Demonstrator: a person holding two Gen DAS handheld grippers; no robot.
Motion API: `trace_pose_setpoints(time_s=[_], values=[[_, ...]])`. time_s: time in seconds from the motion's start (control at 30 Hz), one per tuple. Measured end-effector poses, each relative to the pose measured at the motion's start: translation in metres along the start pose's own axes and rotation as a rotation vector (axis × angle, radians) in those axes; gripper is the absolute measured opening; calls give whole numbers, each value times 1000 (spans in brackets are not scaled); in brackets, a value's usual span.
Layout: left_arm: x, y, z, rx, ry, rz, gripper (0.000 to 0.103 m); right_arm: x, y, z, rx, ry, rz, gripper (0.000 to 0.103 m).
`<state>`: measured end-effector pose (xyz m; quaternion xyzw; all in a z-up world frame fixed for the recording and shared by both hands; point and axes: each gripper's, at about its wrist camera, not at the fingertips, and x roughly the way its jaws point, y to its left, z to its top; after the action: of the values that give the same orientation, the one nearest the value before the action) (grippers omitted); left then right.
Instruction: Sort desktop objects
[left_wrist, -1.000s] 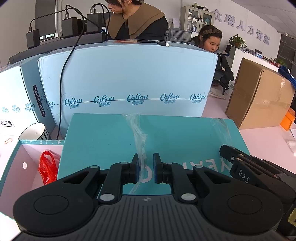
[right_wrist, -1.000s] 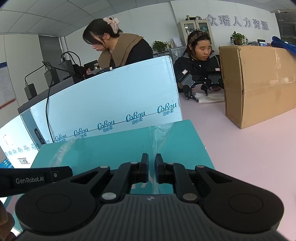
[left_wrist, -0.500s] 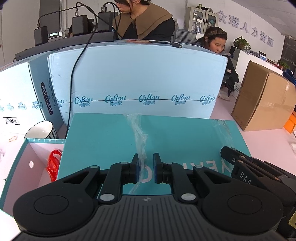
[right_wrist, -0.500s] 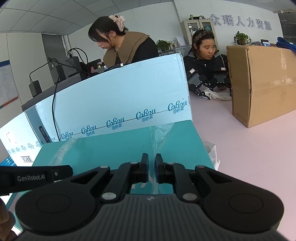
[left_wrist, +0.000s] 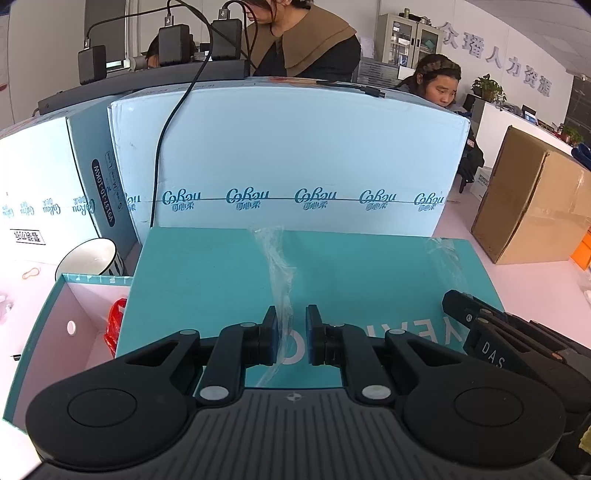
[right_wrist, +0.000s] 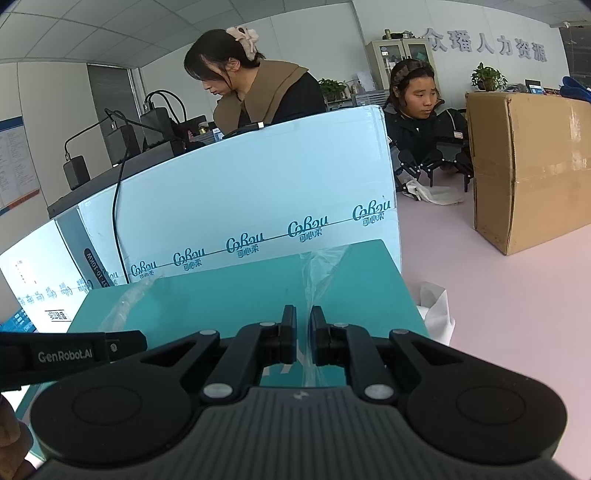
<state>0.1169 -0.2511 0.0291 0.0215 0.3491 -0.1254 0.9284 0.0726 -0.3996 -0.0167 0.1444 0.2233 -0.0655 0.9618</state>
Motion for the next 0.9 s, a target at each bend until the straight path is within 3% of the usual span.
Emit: trace_pose_setpoints(time_s=[0.9], values=[[-5, 18, -5, -21, 20, 10, 10, 1, 19, -3, -3, 22, -4, 13]])
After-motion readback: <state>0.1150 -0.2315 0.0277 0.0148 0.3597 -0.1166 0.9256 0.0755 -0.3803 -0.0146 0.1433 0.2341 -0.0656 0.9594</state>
